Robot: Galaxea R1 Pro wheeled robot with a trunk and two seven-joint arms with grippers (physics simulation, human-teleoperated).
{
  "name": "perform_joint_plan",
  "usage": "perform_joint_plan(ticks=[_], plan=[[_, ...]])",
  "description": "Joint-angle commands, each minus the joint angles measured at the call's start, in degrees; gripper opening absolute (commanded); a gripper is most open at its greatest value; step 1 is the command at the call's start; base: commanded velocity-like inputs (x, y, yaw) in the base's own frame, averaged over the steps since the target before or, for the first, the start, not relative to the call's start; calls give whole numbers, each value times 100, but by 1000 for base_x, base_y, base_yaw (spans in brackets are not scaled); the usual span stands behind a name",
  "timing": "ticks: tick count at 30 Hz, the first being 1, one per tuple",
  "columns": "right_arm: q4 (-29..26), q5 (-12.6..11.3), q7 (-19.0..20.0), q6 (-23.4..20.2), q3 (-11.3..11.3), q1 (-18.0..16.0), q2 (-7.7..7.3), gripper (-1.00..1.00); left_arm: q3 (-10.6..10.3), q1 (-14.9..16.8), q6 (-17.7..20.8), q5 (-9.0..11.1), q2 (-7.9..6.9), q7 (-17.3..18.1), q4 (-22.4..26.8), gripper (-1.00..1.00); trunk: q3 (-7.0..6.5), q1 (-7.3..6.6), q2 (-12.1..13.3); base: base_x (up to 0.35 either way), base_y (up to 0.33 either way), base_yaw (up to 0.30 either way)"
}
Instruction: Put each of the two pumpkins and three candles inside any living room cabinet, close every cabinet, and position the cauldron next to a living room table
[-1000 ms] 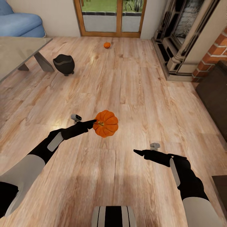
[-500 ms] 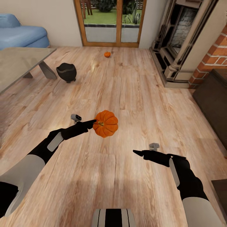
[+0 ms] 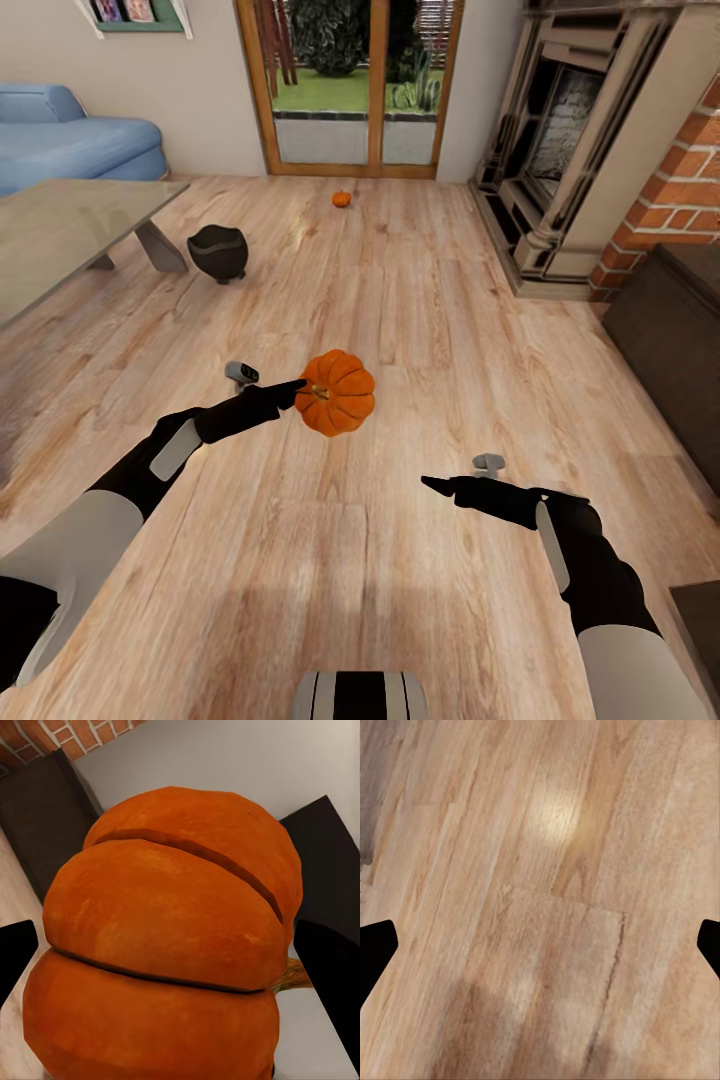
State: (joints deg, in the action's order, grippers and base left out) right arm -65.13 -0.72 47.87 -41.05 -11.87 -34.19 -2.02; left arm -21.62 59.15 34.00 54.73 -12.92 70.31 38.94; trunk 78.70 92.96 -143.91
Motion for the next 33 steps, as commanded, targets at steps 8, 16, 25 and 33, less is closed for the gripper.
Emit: perform_joint_plan(ticks=[8, 16, 25, 33], plan=[[0, 2, 2, 1, 24, 0, 1, 100, 1, 0, 88, -6, 0, -181, -1, -100, -178, -20, 11, 0, 0, 0], [0, -7, 3, 1, 27, 0, 5, 100, 8, 0, 250, -6, 0, -193, -1, -100, -355, -41, 22, 0, 0, 0], [0, -7, 3, 1, 27, 0, 8, 100, 8, -3, 249, 6, 3, -193, -14, -100, -554, -64, 34, 0, 0, 0], [0, -15, 3, 1, 91, 0, 9, 100, 9, -14, 240, 11, 11, -181, -2, -100, -732, -85, 45, 0, 0, 0]])
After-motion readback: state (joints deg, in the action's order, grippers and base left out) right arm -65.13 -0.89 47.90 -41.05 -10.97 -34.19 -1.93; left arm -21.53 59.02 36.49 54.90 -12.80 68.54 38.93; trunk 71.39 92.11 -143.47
